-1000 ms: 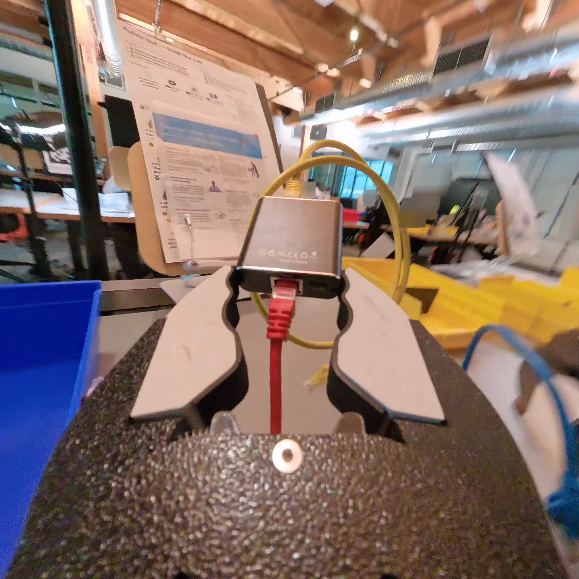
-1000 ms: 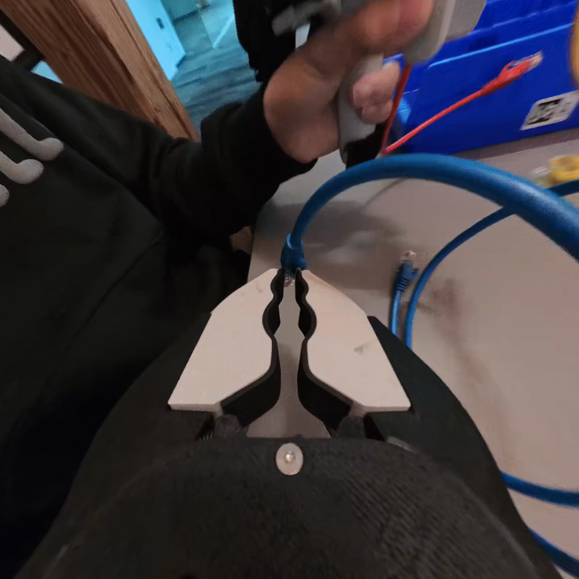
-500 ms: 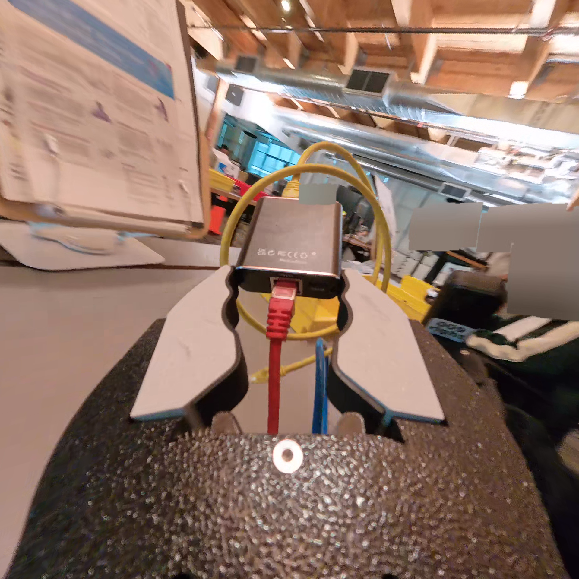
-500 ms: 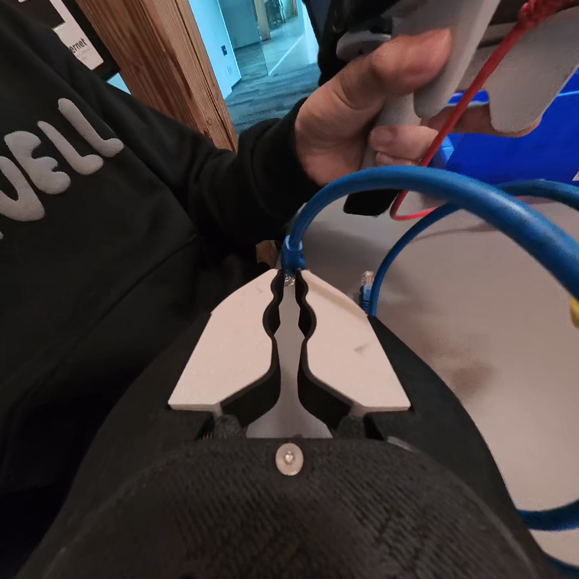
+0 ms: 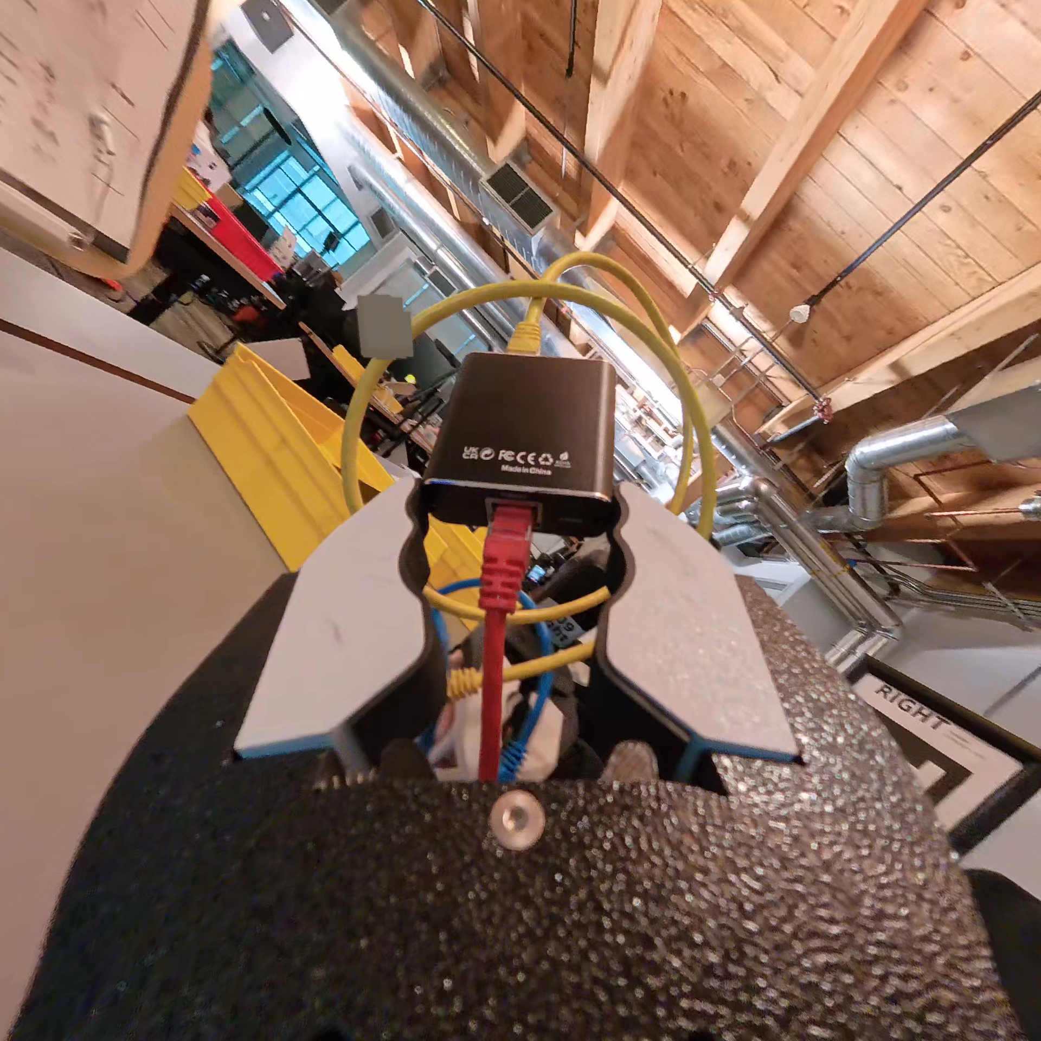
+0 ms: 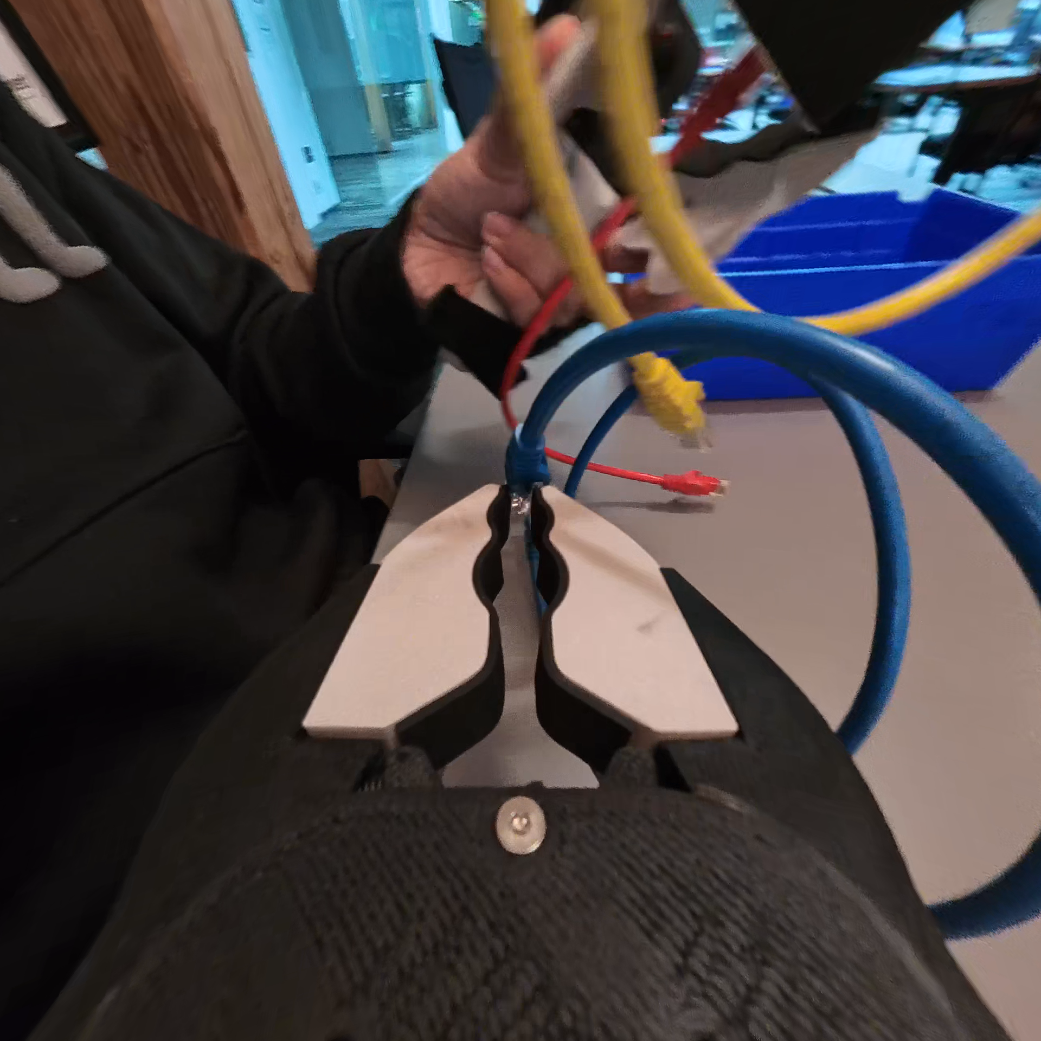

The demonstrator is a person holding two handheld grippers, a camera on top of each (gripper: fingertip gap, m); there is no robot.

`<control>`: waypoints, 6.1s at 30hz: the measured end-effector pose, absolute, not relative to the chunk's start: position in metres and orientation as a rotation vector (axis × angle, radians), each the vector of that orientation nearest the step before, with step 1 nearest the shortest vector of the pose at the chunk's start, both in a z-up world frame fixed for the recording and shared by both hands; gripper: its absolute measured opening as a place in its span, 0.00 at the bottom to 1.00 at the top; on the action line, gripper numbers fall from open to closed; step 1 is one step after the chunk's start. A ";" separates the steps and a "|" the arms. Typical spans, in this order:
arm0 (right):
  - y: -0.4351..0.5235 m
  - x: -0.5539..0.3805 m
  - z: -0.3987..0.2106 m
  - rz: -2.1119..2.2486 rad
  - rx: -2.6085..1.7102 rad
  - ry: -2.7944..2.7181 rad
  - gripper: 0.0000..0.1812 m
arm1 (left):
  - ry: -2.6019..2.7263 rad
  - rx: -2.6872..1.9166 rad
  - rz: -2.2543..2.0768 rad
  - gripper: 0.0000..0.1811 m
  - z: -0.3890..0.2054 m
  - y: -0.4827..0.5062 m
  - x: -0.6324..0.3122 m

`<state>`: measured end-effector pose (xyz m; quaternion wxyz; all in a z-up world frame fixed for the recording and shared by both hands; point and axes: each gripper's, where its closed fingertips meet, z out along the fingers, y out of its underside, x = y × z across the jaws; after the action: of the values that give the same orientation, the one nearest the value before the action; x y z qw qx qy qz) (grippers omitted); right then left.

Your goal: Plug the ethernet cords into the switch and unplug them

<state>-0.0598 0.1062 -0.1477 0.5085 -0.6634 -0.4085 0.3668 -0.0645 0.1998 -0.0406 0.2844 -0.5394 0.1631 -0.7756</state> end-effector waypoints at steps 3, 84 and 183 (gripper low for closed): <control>0.123 -0.045 -0.153 0.853 -1.682 -0.845 0.04 | 0.474 -1.406 -2.121 0.33 -0.030 0.190 -0.067; 0.180 0.028 -0.115 1.377 -1.311 0.464 0.13 | 1.303 -1.125 -0.761 0.33 -0.132 0.178 -0.005; 0.177 0.272 -0.069 0.344 -1.949 0.096 0.06 | 1.154 -1.260 -0.700 0.33 -0.158 0.184 0.002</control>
<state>0.2717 0.1765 -0.0691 0.5479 -0.8228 0.0406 0.1454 0.0019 0.1837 -0.1582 0.6032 -0.5442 0.4986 -0.3023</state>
